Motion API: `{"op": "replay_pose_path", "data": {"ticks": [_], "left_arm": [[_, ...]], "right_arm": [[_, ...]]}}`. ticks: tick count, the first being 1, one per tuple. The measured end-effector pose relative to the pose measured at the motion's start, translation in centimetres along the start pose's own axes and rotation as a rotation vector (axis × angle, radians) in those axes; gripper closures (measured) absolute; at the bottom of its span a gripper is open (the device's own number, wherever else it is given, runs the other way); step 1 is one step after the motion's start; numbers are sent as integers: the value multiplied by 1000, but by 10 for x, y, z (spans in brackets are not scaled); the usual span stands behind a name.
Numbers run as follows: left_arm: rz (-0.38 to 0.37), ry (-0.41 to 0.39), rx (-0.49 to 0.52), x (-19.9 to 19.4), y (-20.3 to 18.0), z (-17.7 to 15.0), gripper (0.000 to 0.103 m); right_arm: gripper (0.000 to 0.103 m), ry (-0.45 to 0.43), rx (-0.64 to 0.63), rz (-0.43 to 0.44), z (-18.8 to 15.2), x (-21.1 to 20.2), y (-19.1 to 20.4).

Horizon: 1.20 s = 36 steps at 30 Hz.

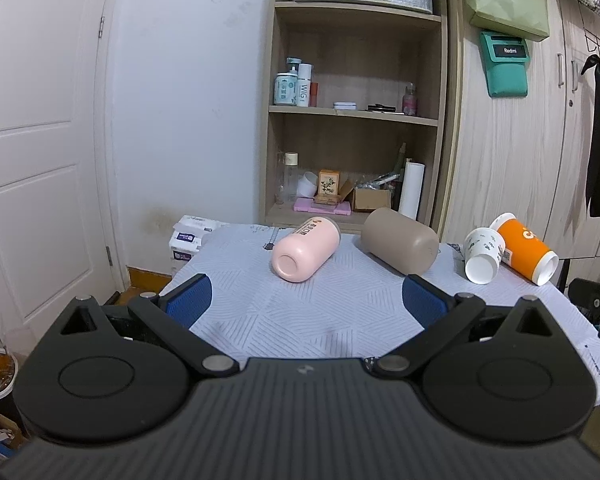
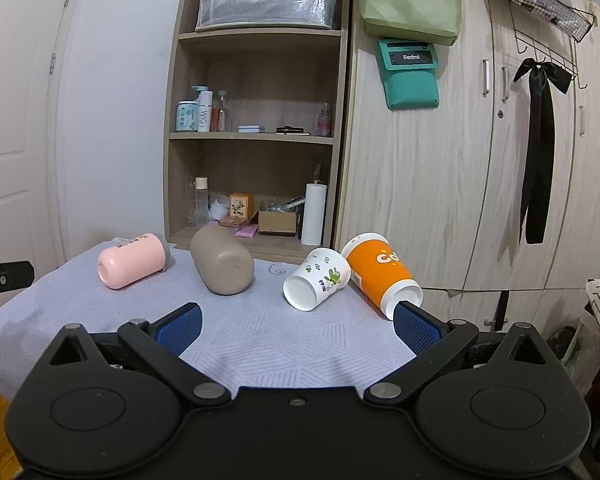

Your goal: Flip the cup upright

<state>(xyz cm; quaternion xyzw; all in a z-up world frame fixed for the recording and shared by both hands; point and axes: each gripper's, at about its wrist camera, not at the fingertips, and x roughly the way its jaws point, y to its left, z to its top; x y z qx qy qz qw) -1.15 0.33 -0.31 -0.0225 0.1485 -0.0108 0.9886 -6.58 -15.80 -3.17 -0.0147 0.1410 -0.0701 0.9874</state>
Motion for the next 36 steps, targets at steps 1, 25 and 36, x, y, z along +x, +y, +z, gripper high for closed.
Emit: {"op": "replay_pose_path", "data": {"ticks": [1,25,36], "left_arm": [[0,0,0,0,0,0,0],[-41,131,31,32,-3,28,0],[-80,276,26,113,-16,59,0]], "right_arm": [[0,0,1,-1,0,0,0],[0,20,-58,35,17,23,-1],[0,116,18,303,48,81,-17]]}}
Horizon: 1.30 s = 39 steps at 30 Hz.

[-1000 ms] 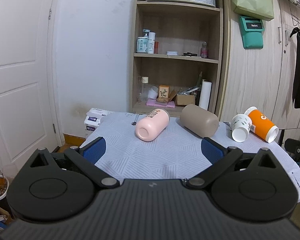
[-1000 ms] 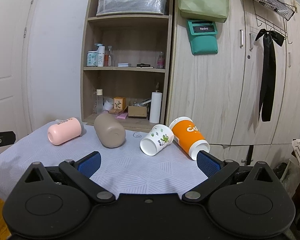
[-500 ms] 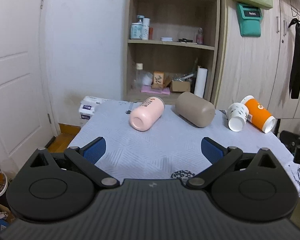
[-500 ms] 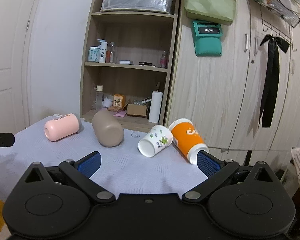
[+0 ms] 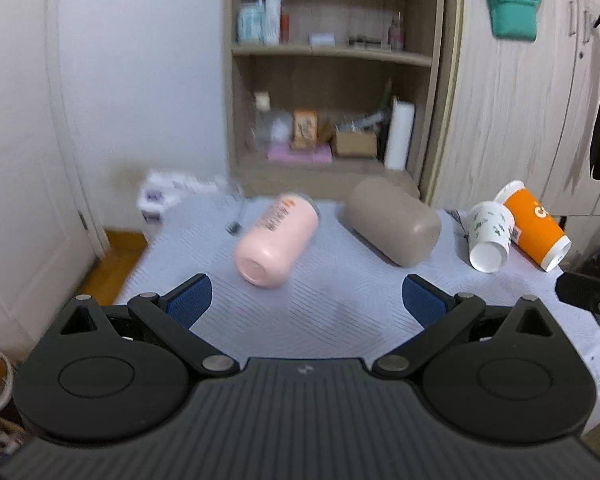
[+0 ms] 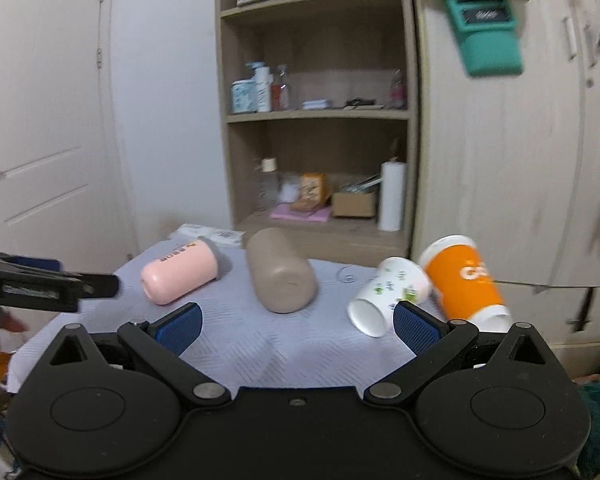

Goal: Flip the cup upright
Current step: 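Move the right tool toward the lying taupe tumbler, fingers around its base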

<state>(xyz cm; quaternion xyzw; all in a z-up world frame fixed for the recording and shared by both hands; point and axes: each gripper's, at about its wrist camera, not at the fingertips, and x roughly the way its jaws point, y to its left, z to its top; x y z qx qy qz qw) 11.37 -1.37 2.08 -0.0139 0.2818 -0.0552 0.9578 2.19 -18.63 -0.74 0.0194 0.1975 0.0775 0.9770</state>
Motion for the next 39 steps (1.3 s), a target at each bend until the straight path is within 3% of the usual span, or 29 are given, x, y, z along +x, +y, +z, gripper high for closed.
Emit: {"op": "replay_pose_path", "data": {"ticks": [8,13,18,23,30,31,32,39], "left_arm": [[-115,95,-202,62,6,15,0],[-134,69,-257,82,2,15,0],[-188,94,-337,105,3,17,2],[-212,93,-404,121,4,19,2],[-245,113,-497,135,13,15,3],[-244,114,-503,137,14,15,3],[-244,112,-514,138,15,16,4],[-306,155,-598,151,17,7,4]], "right_arm": [[0,97,-51,148,17,62,-11],[0,193,-72,216,27,107,-12],[0,265,-74,256,32,152,-7],[0,235,-150,213,34,178,1],[0,283,-171,210,34,208,-6],[4,291,-182,207,33,211,-5],[20,297,-187,210,32,213,-5],[22,319,-238,192,28,208,4]]}}
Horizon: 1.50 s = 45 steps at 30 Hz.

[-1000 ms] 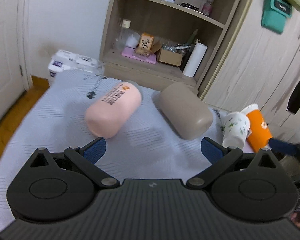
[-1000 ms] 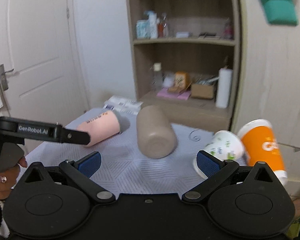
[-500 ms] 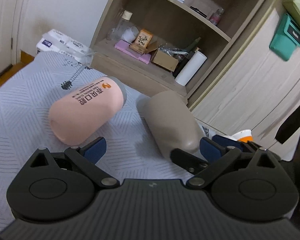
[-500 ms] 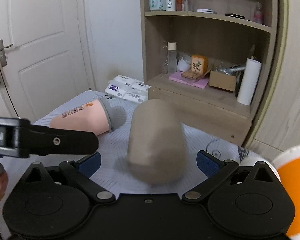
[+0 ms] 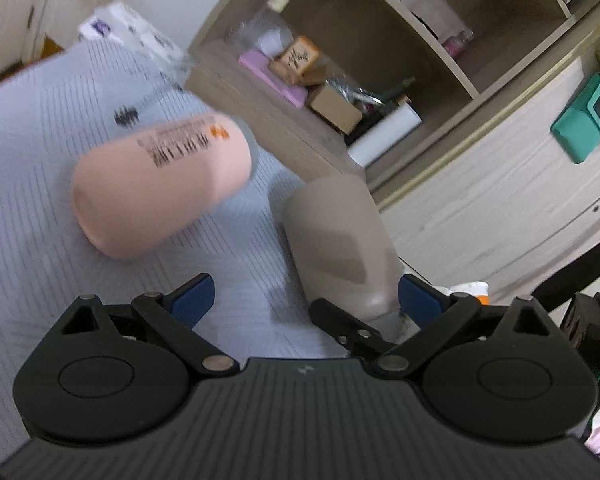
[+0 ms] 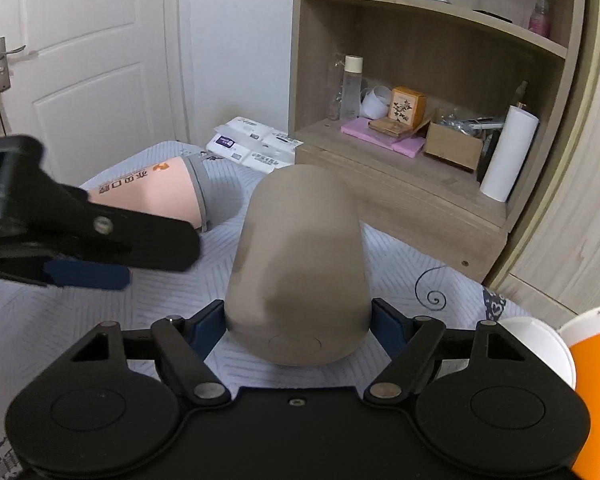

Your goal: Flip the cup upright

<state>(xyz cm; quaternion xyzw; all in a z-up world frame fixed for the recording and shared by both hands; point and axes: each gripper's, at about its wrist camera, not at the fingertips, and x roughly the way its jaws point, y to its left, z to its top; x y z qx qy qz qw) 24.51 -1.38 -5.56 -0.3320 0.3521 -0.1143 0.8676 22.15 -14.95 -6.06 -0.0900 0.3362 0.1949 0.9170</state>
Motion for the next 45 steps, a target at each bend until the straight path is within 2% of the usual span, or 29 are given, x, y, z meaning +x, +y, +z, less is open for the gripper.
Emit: {"op": "replay_pose_path", "data": {"ticks": [8,14,20,22,24,28,31,34,37,45], "left_arm": [[-35,32,-26,-1,3,-7,4],[-94,90,-62,-4,11,-11,4],[-122,133,-97,-8,18,-19,4],[-108,138,-93,-8,19,-22,4],[-127,144,-103,-9,21,-25,4],[-175,179,-127,-9,24,-30,10],[-166,196,-100,-9,23,-36,19],[-210,240,-105,-6,28,-39,23],[-244,261,-119,-7,30,-40,30],[-246,276,-44,-15,25,-44,31]], "right_arm": [[22,33,79,21,-5,-16,2],[21,37,109,83,-24,-35,8],[21,57,206,127,-41,-52,11],[21,61,203,140,-44,-59,14],[21,59,193,141,-45,-66,17],[21,78,217,158,-49,-73,20],[21,110,276,170,-57,-74,20],[21,146,335,182,-60,-71,18],[21,155,340,177,-61,-74,21],[21,186,353,202,-69,-79,24]]}}
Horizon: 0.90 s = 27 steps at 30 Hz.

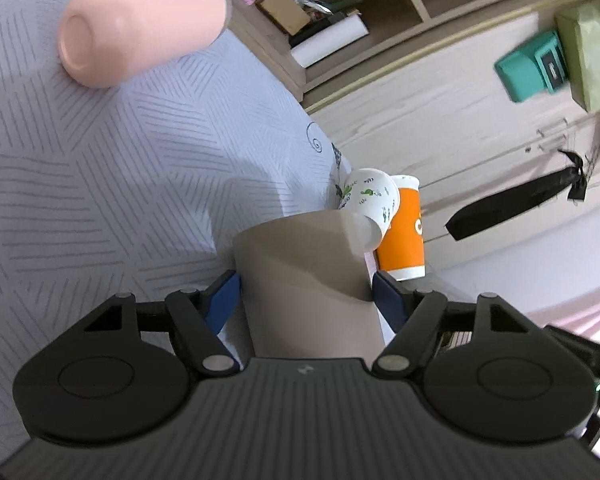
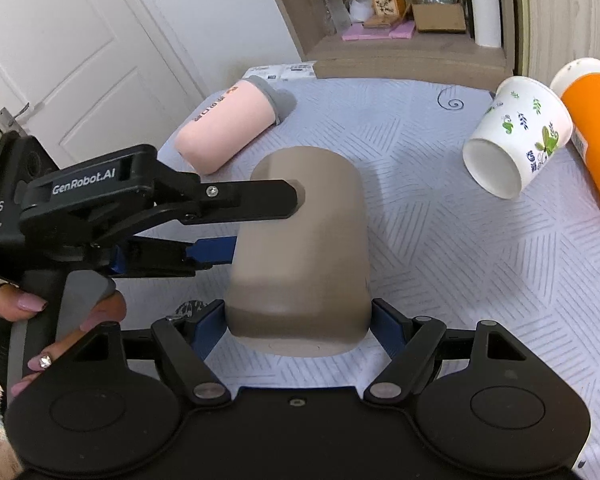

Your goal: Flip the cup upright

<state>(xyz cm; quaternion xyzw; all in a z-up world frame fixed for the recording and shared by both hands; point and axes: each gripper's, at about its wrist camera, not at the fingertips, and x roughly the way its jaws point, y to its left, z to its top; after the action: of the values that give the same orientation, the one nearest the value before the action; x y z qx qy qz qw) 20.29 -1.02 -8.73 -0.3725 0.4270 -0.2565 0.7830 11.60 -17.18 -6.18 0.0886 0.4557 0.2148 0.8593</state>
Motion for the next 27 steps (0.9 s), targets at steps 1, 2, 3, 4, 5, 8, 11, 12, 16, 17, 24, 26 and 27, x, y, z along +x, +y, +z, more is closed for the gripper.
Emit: {"op": "replay_pose_path", "data": {"ticks": [1,2,3,4,5,8,11,12,16,17,24,26,27], "left_arm": [[-7,4,-5,0,2,1,31],[-14,7,-18,-1,5,2,32],[-16,8,-17,-2,6,3,32],[-14,5,-5,-4,6,4,32],[-12,5,4,-5,6,4,32],[-4,21,9,-4,6,6,27],[-8,50,-7,1,10,9,21],[-8,57,-13,3,12,10,20],[-19,63,-23,6,16,11,18],[-18,62,-19,7,15,10,18],[-24,50,18,11,4,3,28],[-15,44,48,11,-1,1,28],[-12,42,55,11,-4,0,29]], "right_arm": [[21,7,-14,-5,3,1,3],[21,17,-26,-4,5,2,4],[21,20,-37,3,8,2,4],[18,15,-50,10,12,0,4],[15,10,-63,10,17,-1,4],[12,11,-81,23,30,0,3],[12,30,-72,25,42,8,-3],[12,41,-68,30,46,11,-6],[13,68,-41,71,45,16,-12],[14,70,-40,77,44,16,-11],[20,69,-28,84,34,12,-11],[20,68,-25,91,31,9,-13],[20,66,-26,91,30,8,-13]]}}
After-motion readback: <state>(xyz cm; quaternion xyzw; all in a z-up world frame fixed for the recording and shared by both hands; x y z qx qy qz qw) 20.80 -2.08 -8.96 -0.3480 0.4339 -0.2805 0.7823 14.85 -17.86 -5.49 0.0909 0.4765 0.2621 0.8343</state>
